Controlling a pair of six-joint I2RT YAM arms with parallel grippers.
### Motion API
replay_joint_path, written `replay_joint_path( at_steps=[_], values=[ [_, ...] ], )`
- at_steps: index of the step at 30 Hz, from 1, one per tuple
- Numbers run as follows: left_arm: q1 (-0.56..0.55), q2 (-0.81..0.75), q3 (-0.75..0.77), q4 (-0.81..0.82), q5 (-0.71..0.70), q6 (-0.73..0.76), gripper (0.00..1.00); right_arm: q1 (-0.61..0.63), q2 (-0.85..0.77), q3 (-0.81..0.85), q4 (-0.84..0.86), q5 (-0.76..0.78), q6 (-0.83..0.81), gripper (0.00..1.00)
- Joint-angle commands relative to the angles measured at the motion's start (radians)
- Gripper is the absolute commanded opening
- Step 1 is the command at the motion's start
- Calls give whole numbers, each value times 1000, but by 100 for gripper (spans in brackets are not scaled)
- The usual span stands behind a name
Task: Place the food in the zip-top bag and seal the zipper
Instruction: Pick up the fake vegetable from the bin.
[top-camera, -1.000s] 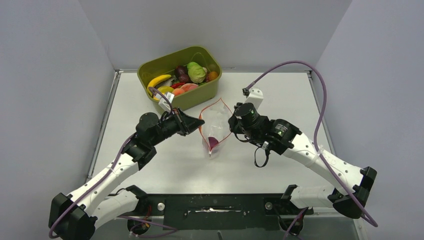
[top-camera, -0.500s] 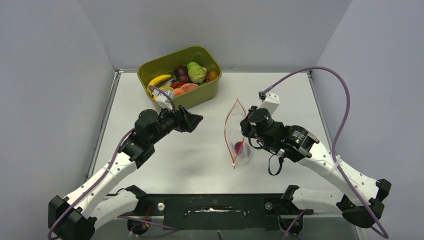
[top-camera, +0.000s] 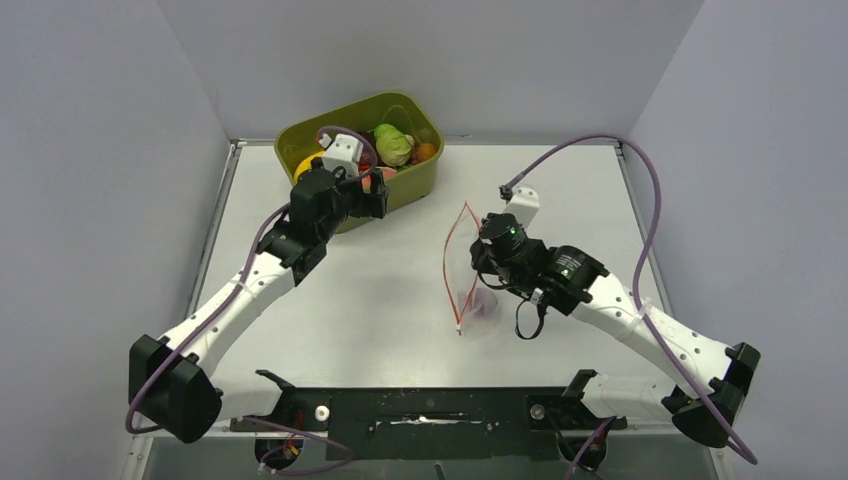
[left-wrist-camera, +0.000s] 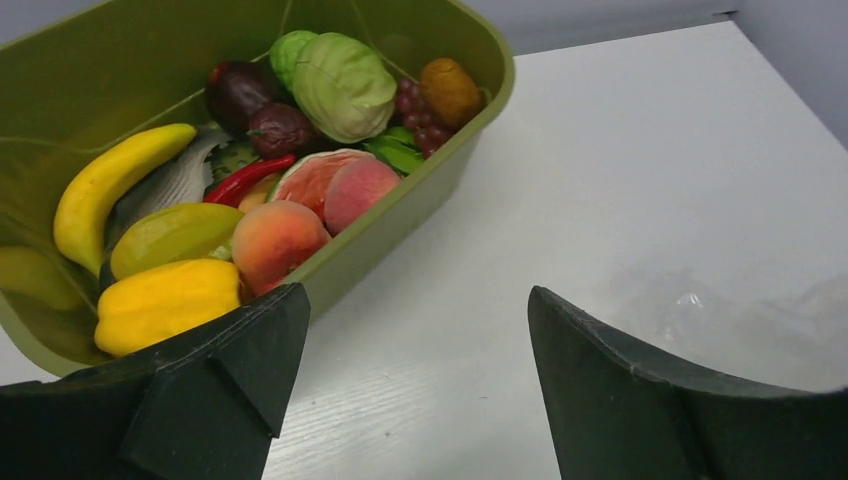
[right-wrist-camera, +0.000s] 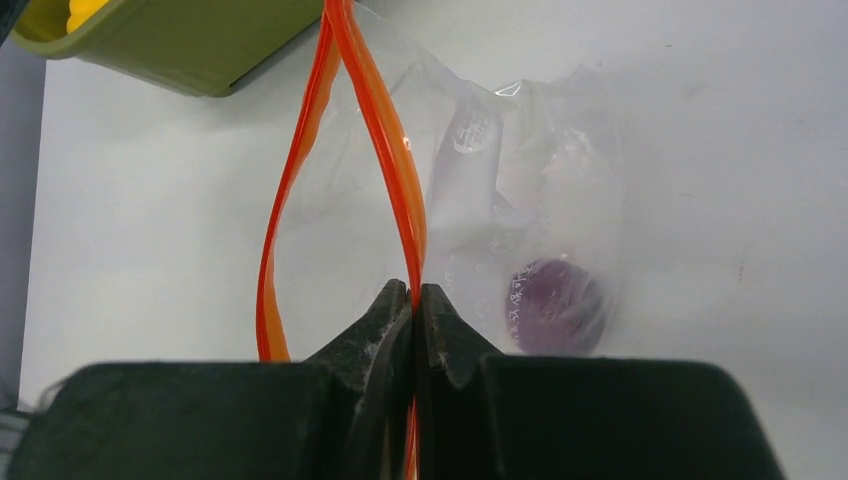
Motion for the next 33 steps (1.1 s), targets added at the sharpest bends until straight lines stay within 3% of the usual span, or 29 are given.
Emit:
replay_joint_path(
  at_steps=[1, 10, 18, 25, 29, 33],
  values=[
    [91, 76, 89, 14, 14, 16, 78, -9, 36, -12, 194, -98, -22, 0],
    [226, 263, 231, 58, 122, -41, 66, -17, 79, 17, 198, -165, -32, 0],
    [278, 487, 426, 83, 314, -69, 75, -22, 66, 8, 196, -187, -24, 0],
    [279, 685, 613, 85, 372, -111, 79, -16, 56, 41, 147, -174, -21, 0],
    [277, 816, 774, -8, 416, -136, 79, -10, 35, 41, 121, -146, -3, 0],
    [262, 888, 838, -24, 374, -119, 81, -4, 31, 48, 111, -136, -1, 0]
  ],
)
